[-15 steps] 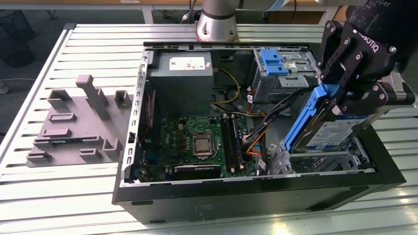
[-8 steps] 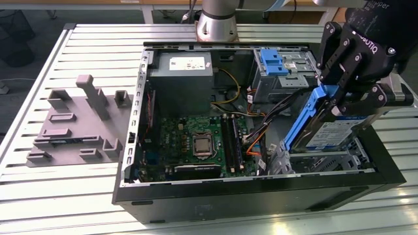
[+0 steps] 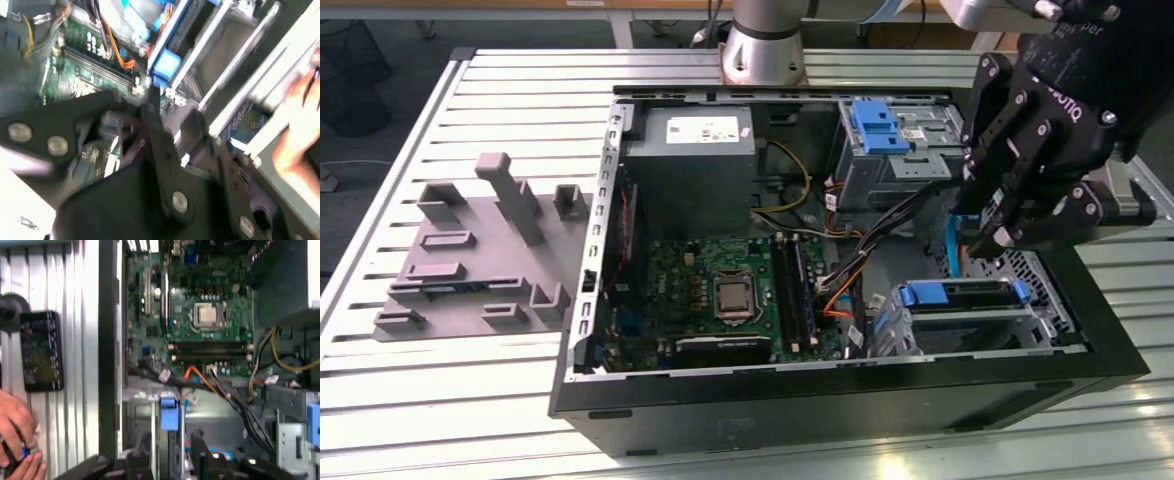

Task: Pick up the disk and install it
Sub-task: 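Insert the disk into the insertion slot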

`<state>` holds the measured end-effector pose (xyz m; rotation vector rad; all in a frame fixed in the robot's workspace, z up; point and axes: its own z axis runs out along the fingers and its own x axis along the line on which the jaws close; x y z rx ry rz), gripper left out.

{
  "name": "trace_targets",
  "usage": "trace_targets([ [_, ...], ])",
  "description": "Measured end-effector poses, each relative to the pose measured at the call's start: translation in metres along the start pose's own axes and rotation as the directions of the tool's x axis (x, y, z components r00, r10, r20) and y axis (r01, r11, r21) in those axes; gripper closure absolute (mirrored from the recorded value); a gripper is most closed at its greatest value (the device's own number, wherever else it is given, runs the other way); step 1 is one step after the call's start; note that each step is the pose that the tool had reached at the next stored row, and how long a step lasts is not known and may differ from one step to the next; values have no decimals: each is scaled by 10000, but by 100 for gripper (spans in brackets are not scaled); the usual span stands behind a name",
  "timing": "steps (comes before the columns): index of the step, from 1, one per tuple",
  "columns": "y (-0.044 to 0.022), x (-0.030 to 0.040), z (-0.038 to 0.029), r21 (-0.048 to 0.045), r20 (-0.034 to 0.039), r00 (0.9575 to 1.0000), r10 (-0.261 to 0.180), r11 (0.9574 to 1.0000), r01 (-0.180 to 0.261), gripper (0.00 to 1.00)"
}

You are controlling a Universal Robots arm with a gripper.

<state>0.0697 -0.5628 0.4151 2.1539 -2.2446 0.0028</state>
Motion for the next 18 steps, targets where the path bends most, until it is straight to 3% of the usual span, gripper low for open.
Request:
trace_targets([
  [5,-2,-2,91,0,-1,10000,0,10000,0,58],
  [9,-3,-4,163,0,-2,10000,0,10000,0,76],
  [10,-4,-4,181,0,-2,10000,0,10000,0,76],
  [12,-5,-5,218,0,-3,10000,-2,10000,2,88],
  [18,-8,-8,327,0,-2,10000,-6,10000,6,89],
])
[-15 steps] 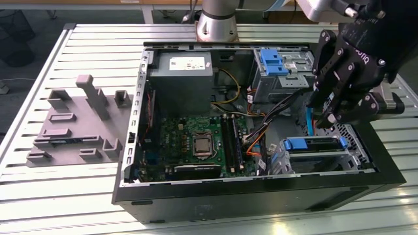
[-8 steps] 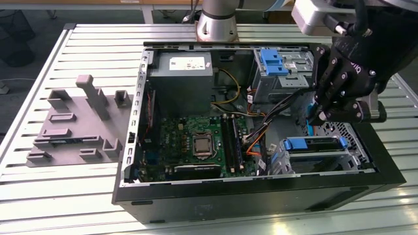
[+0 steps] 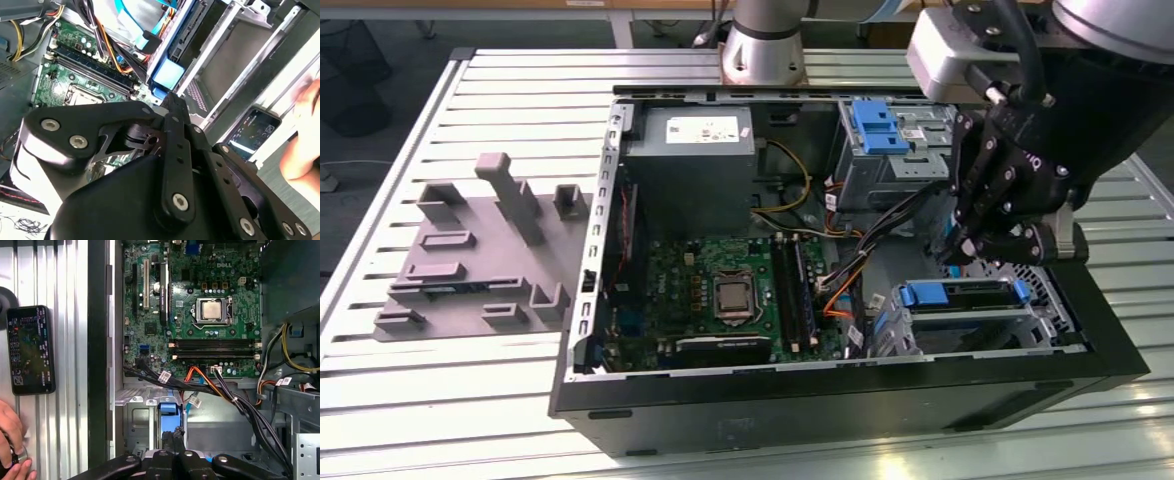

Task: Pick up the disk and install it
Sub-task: 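Insert the disk into the insertion slot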

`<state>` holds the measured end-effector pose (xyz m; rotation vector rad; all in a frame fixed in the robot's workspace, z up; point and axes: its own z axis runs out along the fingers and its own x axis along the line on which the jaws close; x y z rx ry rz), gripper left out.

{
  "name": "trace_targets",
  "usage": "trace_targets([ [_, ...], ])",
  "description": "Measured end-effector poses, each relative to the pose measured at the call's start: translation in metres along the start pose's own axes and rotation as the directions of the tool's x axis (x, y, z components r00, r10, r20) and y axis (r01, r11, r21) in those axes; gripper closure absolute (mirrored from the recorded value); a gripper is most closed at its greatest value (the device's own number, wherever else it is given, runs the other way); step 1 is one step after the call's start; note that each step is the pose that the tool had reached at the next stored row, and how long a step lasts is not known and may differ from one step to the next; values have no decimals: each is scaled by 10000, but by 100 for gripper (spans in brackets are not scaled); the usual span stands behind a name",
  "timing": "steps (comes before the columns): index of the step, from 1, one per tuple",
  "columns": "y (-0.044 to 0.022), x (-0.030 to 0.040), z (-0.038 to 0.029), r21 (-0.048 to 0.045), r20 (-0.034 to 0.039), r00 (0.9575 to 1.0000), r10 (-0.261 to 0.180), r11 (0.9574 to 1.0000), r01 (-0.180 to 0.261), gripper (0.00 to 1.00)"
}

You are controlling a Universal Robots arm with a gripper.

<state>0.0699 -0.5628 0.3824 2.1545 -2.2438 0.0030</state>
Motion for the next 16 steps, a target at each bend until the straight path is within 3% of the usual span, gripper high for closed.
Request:
trace_targets([
  [6,-3,-2,108,0,1,10000,-3,10000,3,89],
  [11,-3,-3,119,0,-1,10000,-3,10000,3,89],
  [16,-13,-5,184,55,2,10000,-2,10000,2,89],
])
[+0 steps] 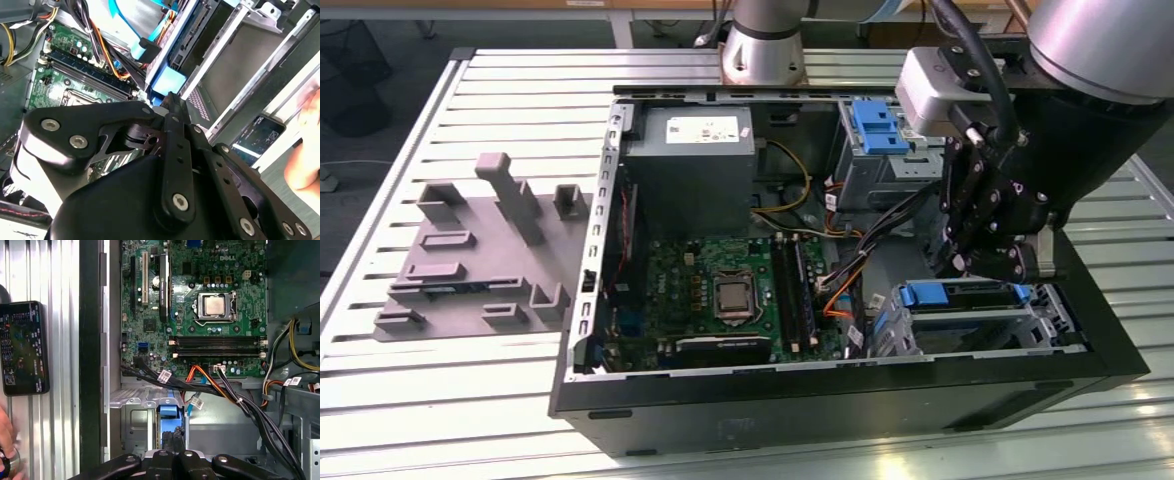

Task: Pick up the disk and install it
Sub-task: 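Insert the disk into the insertion slot, then insert the first disk wire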

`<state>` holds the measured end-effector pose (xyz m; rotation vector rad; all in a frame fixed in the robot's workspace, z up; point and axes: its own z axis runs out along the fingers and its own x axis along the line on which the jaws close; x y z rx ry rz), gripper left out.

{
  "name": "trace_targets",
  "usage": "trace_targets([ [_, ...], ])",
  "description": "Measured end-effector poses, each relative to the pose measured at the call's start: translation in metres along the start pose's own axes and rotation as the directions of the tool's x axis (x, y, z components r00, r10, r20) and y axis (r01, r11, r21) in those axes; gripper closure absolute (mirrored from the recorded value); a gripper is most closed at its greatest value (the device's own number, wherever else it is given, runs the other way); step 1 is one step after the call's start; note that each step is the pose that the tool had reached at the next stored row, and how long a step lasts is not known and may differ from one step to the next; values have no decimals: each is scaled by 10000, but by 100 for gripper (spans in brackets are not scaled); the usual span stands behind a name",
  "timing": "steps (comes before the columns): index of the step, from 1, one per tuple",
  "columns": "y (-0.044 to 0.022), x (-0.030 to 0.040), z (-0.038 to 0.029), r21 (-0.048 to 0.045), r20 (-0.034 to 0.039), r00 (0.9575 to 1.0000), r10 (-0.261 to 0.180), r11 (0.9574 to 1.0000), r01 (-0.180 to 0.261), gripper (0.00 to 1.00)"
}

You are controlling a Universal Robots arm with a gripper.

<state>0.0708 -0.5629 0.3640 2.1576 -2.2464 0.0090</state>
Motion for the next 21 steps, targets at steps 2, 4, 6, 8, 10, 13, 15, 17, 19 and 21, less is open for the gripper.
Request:
trace_targets([
  [2,0,0,0,3,-1,10000,-1,10000,1,89],
  [4,0,0,0,6,0,10000,0,10000,0,89],
  [6,1,0,0,7,-1,10000,0,10000,0,89],
  [8,1,0,0,7,-1,10000,0,10000,0,89],
  [10,0,0,0,7,-1,10000,0,10000,0,89],
  [13,1,0,0,8,0,10000,0,10000,0,89],
  [15,-9,-1,0,9,0,10000,2,10000,-2,89],
  [17,-51,-1,3,9,2,10000,2,10000,-2,89],
  [19,-130,-6,4,9,-1,10000,1,10000,-1,89],
  [21,-217,-14,7,9,1,10000,0,10000,0,89],
])
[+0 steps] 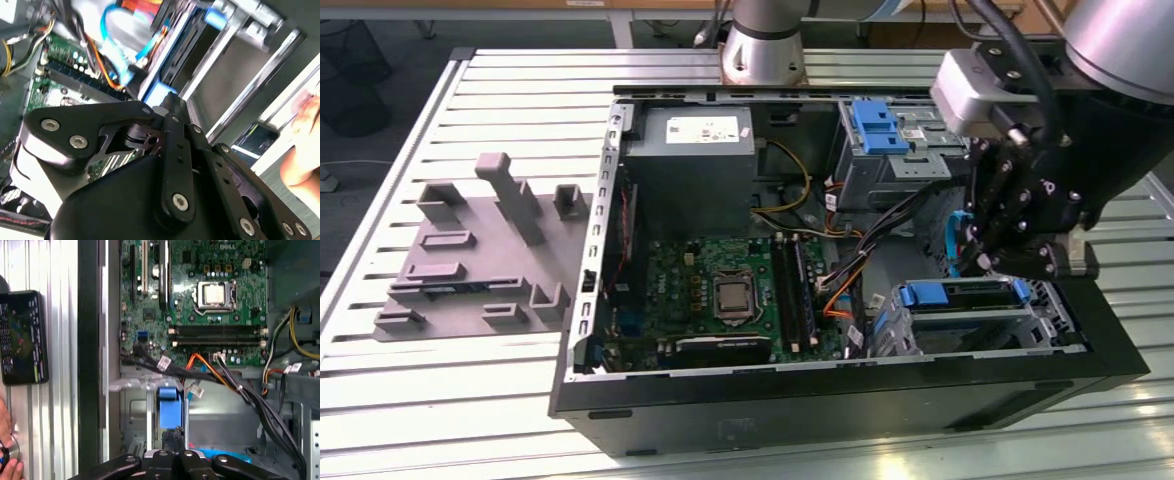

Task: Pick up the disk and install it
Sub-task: 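Insert the first disk wire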

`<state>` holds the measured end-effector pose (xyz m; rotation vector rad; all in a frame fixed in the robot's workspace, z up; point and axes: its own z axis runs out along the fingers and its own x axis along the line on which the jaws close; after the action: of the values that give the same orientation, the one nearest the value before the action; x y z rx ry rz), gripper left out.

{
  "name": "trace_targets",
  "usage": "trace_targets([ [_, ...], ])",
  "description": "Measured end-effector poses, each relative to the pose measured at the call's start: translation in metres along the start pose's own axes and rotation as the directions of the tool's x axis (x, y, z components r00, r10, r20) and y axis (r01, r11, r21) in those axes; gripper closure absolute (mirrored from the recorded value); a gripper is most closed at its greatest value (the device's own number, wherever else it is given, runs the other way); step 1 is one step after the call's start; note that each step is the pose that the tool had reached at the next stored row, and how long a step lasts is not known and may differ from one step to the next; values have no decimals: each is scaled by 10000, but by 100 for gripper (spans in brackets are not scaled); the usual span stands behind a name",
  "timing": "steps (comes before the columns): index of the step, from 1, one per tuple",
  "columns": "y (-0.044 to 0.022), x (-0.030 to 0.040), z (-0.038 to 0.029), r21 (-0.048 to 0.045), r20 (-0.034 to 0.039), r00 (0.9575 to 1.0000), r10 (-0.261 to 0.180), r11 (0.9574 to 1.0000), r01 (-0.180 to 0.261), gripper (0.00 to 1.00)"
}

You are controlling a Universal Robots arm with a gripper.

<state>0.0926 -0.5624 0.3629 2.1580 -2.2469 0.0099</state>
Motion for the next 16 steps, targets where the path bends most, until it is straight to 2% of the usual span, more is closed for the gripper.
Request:
trace_targets([
  [3,-102,-16,1,0,-1,10000,0,10000,0,89],
  [11,-237,-155,-4,0,-1,10000,0,10000,0,89],
  [16,-273,-220,-7,1,-2,10000,-23,10000,23,89],
])
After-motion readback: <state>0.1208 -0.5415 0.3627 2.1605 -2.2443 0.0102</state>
